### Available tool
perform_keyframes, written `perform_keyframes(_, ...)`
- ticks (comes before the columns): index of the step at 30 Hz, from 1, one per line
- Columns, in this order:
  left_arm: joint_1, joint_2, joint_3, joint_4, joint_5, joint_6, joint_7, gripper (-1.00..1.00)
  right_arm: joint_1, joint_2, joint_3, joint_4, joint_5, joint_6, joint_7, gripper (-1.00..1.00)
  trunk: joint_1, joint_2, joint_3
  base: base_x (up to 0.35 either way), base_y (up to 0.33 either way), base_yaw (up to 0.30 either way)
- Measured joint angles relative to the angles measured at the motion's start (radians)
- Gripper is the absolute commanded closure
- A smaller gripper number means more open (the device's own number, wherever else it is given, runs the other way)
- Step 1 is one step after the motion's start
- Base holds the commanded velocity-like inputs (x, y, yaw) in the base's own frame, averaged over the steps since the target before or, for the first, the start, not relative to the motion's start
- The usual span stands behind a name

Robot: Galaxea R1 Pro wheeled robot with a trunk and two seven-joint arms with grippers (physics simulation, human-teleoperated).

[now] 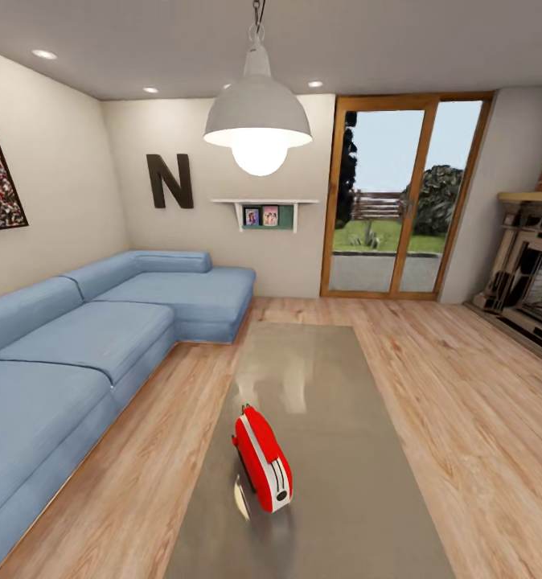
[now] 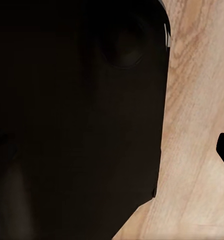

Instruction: Turn on the radio receiver that's on the table in the living room.

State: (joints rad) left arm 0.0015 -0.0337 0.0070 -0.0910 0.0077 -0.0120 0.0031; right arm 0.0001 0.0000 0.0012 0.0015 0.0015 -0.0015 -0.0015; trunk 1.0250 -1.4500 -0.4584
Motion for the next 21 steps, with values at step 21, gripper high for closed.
perform_keyframes(21, 0.000, 0.000, -0.001, 0.000, 0.002, 0.004, -0.002, -1.00, 0.000, 0.000, 0.001, 0.000, 0.001, -0.003, 0.000, -1.00, -0.073, 0.133, 0.059, 0.000, 0.000, -0.001)
